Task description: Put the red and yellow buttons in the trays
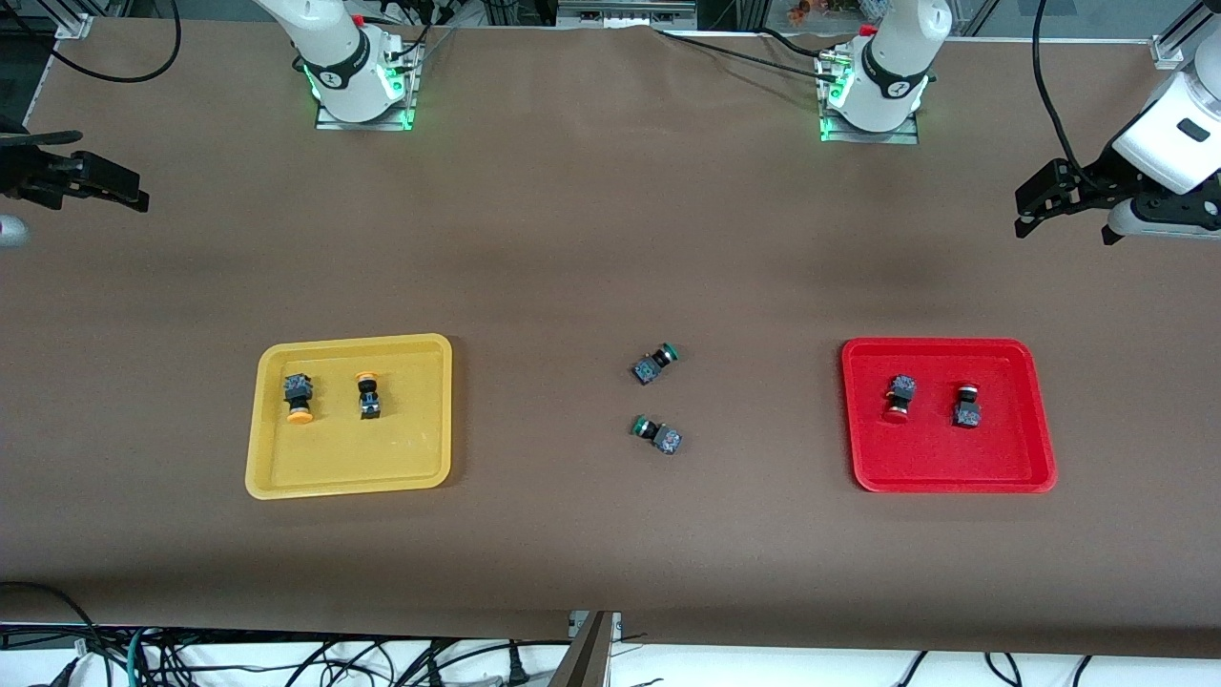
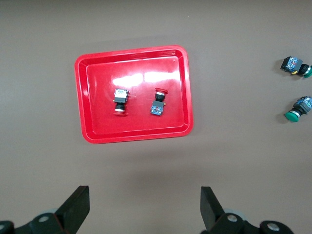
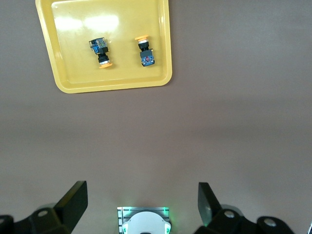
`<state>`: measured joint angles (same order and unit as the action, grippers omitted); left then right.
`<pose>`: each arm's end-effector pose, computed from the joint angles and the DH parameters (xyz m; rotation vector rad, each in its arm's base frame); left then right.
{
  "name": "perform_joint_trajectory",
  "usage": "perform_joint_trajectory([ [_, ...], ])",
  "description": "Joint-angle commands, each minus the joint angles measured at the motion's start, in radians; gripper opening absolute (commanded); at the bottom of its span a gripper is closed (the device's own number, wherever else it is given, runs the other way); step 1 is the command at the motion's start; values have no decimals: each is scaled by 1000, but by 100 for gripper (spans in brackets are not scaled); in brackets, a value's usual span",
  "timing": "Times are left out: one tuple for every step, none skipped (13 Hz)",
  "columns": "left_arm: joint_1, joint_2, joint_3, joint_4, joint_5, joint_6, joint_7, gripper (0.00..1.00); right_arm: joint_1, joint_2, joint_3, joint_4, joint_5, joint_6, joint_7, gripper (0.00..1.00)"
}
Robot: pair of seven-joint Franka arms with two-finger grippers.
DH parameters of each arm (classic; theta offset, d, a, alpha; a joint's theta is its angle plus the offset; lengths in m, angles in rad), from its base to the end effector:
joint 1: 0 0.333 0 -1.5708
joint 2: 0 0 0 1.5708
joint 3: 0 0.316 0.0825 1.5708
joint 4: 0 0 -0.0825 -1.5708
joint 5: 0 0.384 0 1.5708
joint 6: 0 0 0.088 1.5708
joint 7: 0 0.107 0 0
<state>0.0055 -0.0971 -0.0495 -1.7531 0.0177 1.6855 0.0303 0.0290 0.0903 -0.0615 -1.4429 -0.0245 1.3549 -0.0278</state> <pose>0.5318 -0.0229 0.6006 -3.1168 0.1183 -0.0461 0.5585 -0.0195 0.6164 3.1046 -0.0125 -0.2785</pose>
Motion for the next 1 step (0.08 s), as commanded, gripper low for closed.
perform_joint_trajectory([
  [-7,-7,16,-11,-15,4,30,100,-9,14,11,32,-14,-13,-8,100],
])
